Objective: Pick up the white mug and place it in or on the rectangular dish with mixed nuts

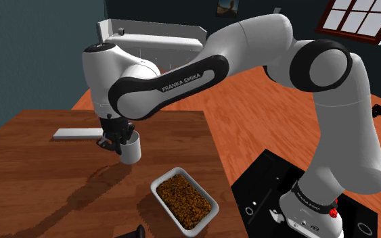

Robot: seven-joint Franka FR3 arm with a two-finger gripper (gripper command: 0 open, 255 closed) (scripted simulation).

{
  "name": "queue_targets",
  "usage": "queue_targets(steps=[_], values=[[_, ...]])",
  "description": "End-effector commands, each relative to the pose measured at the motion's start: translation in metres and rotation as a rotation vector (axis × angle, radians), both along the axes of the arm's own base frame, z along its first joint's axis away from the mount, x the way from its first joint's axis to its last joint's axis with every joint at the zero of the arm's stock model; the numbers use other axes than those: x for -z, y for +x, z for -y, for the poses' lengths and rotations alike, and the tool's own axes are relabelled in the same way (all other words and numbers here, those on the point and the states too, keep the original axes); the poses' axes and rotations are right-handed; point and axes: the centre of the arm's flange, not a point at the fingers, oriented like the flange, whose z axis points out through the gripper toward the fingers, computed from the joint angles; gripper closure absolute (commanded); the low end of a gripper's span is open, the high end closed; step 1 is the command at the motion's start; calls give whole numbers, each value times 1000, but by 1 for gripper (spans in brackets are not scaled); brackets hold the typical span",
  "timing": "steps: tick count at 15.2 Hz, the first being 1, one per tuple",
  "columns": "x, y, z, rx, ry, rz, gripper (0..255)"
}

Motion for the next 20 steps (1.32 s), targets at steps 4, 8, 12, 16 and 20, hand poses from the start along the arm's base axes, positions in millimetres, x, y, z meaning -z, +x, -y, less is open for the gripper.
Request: queue_targets(steps=[4, 8, 12, 16, 20], values=[[-27, 0, 1, 0, 0, 0, 255], [-48, 0, 1, 0, 0, 0, 255], [-70, 0, 1, 0, 0, 0, 255], [-91, 0, 1, 0, 0, 0, 255], [-96, -51, 12, 0, 0, 0, 255]])
